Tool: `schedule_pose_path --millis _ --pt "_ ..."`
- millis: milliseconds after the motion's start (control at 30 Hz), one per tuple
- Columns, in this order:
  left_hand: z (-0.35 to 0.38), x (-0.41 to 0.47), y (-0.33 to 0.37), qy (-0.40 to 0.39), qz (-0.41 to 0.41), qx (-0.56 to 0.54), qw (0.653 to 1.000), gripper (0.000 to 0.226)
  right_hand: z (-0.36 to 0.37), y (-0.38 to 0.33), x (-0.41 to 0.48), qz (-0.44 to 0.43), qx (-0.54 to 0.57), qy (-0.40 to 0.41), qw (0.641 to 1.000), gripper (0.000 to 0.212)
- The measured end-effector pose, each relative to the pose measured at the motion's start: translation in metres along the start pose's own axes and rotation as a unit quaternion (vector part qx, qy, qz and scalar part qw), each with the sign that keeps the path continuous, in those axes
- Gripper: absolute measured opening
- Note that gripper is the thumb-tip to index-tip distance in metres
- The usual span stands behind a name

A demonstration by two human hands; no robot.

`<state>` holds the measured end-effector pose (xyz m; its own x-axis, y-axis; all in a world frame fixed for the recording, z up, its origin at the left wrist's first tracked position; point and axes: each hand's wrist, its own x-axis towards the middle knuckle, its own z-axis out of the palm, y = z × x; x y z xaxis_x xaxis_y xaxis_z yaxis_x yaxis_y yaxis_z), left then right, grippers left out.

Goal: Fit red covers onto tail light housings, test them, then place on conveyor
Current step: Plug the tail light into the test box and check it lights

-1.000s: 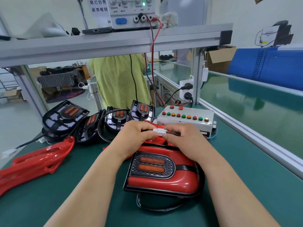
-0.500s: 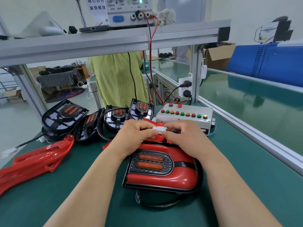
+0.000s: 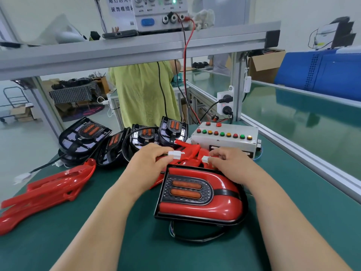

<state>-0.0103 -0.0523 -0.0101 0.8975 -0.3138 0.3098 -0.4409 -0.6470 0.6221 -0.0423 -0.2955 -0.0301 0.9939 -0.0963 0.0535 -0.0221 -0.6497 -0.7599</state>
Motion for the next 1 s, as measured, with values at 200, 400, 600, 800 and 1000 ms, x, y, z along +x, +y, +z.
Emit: schedule_pose_path --millis 200,400,600,800,1000 --pt "0.0 -0.044 -0.002 0.157 -0.081 0.035 0.984 0.053 0.0 -0.007 -0.007 -0.018 0.02 0.011 1.0 0.013" --pt "0.007 -0.077 0.004 0.065 -0.216 -0.039 0.974 0.037 0.001 -0.014 -0.024 -0.021 -0.014 0.067 0.997 0.017" --pt "0.016 -0.078 0.014 0.008 -0.244 -0.249 0.937 0.061 0.005 0.001 -0.048 0.046 0.081 0.114 0.989 0.024" --pt "0.015 -0.082 0.02 0.105 -0.2 -0.255 0.94 0.075 -0.002 0.004 -0.065 0.118 0.309 0.185 0.925 0.025" --pt "0.006 -0.081 0.031 0.184 -0.199 -0.464 0.843 0.055 -0.008 0.0 -0.081 0.149 0.497 0.206 0.83 0.027"
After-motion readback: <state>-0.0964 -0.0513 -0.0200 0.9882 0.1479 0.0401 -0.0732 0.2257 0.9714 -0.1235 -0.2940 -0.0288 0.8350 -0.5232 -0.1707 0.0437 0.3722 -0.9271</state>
